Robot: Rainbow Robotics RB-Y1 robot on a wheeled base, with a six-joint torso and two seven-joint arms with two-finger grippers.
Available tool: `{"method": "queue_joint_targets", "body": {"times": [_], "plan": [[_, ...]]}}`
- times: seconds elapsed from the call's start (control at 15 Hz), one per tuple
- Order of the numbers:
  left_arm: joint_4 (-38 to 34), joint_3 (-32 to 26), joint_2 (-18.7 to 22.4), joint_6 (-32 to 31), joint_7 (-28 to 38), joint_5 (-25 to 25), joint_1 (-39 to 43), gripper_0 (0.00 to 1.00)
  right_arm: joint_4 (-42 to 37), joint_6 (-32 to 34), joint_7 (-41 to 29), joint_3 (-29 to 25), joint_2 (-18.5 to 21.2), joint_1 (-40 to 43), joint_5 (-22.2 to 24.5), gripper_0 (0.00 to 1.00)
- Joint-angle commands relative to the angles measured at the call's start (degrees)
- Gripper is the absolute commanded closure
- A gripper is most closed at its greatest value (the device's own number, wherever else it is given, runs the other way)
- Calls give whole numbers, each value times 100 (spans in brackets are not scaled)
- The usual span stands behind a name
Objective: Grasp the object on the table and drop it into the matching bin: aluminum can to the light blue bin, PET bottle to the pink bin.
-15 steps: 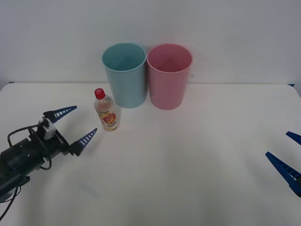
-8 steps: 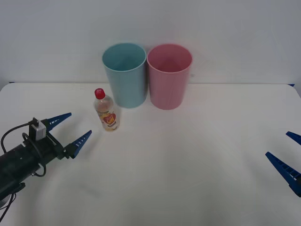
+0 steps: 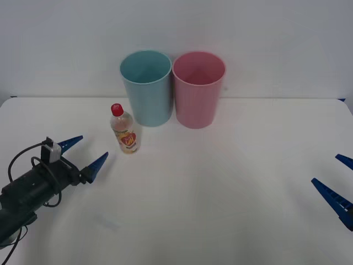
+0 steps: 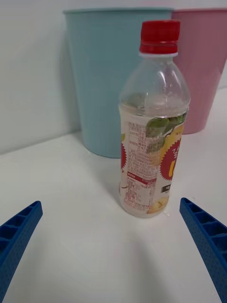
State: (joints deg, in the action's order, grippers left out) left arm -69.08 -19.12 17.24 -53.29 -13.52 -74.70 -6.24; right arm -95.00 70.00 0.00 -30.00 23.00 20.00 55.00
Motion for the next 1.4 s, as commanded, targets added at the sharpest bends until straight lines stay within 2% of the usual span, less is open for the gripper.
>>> {"method": "queue_joint_targets", "body": {"times": [0.07, 0.27, 0.73, 1.0, 1.4], "plan": [[0, 391, -1, 345, 60, -1, -18, 0, 0, 0, 0, 0, 0, 0, 0, 0], [0, 576, -230, 433, 165, -133, -114, 0, 0, 0, 0, 0, 0, 0, 0, 0], [0, 57, -1047, 565, 297, -1099, -484, 0, 0, 0, 0, 0, 0, 0, 0, 0], [26, 250, -1135, 1127, 420, -1240, -650, 0, 0, 0, 0, 0, 0, 0, 0, 0], [668, 224, -1188, 1207, 552, -1433, -1248, 0, 0, 0, 0, 0, 0, 0, 0, 0]]}}
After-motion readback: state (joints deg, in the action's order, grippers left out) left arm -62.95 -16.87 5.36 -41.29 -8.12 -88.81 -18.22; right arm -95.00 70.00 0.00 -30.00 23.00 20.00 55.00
